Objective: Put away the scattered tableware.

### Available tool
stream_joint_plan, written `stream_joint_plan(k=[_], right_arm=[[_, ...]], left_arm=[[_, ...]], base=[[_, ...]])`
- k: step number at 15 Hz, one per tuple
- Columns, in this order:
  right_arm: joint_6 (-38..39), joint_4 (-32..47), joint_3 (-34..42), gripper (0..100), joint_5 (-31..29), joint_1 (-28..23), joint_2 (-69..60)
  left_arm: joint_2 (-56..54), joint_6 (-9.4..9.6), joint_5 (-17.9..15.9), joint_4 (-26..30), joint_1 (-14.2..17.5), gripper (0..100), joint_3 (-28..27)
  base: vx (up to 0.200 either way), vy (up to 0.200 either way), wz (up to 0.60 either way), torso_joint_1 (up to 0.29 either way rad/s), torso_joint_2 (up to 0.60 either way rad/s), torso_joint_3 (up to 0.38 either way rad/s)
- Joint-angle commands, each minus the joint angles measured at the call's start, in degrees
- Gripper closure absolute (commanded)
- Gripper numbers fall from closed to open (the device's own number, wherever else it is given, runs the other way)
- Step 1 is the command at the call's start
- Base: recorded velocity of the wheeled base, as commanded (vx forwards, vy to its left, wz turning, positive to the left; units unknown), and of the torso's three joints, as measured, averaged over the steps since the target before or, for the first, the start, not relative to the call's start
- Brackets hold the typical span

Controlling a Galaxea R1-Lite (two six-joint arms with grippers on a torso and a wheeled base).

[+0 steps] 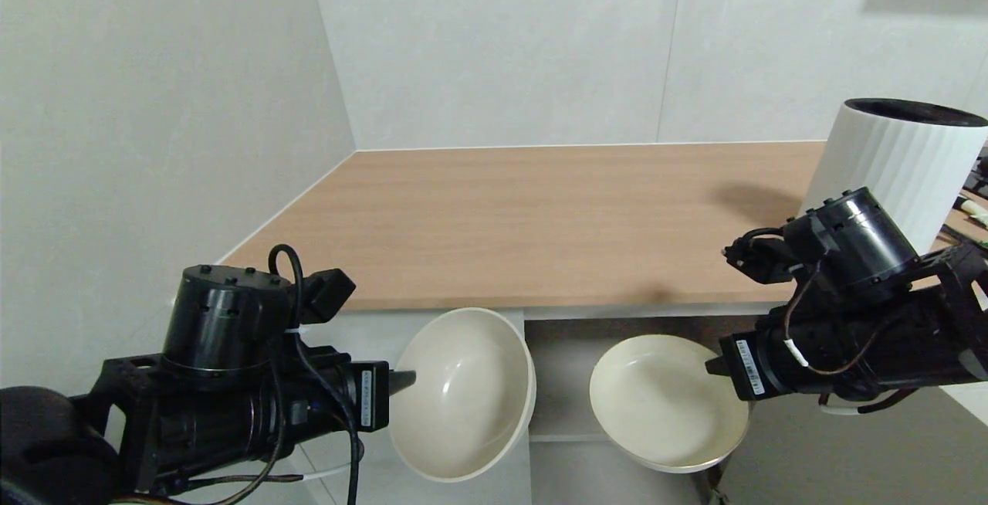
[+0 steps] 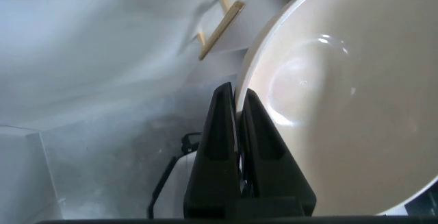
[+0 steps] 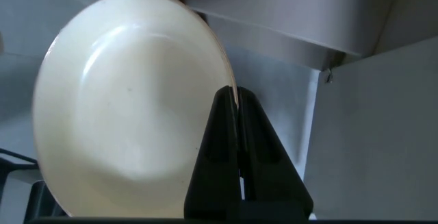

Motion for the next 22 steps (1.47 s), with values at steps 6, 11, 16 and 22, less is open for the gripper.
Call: stream_joint_plan(k=[6, 11, 16, 22], right_arm=[[0.0, 0.0, 0.0, 100, -0.1, 0.1, 0.9], [0.0, 0.0, 0.0, 100, 0.0, 0.1, 1.2], [0.0, 0.0, 0.1, 100, -0.1, 0.1, 1.9], [-0.1, 0.1, 0.1, 100, -0.5, 2.2, 7.9]], left_arm=[[0.3, -0.01, -0.1, 0.0, 0.0, 100, 0.0], [0.3, -0.01, -0.1, 0.0, 0.0, 100, 0.0], [0.3, -0.01, -0.1, 0.0, 0.0, 100, 0.0], [0.3, -0.01, 0.0, 0.0, 0.0, 100, 0.0]], base=[[0.000, 0.000, 0.00, -0.182, 0.47, 0.292], [0.000, 0.000, 0.00, -0.148, 0.46, 0.305], [0.000, 0.000, 0.00, -0.057, 0.23, 0.155], [0.000, 0.000, 0.00, 0.000, 0.00, 0.000]])
